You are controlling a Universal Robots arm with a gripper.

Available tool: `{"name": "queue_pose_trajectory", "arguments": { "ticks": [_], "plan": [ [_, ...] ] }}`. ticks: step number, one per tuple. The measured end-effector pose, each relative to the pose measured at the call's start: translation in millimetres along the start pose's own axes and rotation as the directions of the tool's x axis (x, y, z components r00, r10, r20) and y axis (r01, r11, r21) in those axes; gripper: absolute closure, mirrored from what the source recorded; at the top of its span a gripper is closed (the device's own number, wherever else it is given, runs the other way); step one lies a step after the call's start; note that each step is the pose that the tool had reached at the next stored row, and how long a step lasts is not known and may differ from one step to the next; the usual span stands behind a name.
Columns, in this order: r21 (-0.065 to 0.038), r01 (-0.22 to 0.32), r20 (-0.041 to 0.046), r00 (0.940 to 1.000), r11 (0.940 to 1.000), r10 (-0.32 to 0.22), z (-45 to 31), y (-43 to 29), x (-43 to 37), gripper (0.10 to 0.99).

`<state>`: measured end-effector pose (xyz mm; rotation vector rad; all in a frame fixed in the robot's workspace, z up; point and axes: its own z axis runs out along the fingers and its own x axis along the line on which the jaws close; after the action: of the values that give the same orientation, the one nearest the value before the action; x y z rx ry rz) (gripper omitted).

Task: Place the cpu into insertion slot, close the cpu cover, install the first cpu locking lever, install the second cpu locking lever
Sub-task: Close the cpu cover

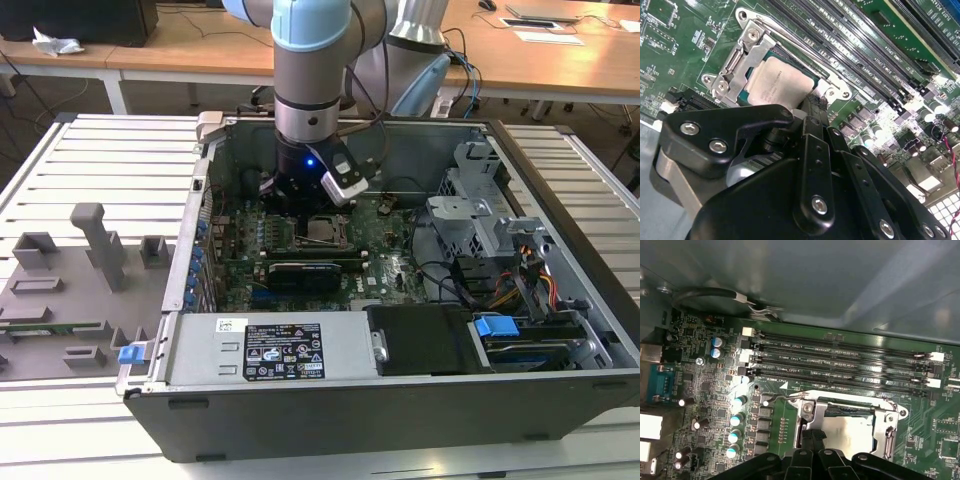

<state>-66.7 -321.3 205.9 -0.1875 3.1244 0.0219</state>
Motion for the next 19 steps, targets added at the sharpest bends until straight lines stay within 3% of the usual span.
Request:
{"name": "queue_pose_trajectory", "arguments": {
  "ticks": [10,19],
  "plan": [
    [0.000,0.000,-0.0005,1.0000,1.0000,0.000,-3.0,-0.9,-6.0,0.980],
    [0.000,0.002,-0.0003,1.0000,1.0000,-0.002,1.1,-1.5,-10.3,0.980]
  ]
}}
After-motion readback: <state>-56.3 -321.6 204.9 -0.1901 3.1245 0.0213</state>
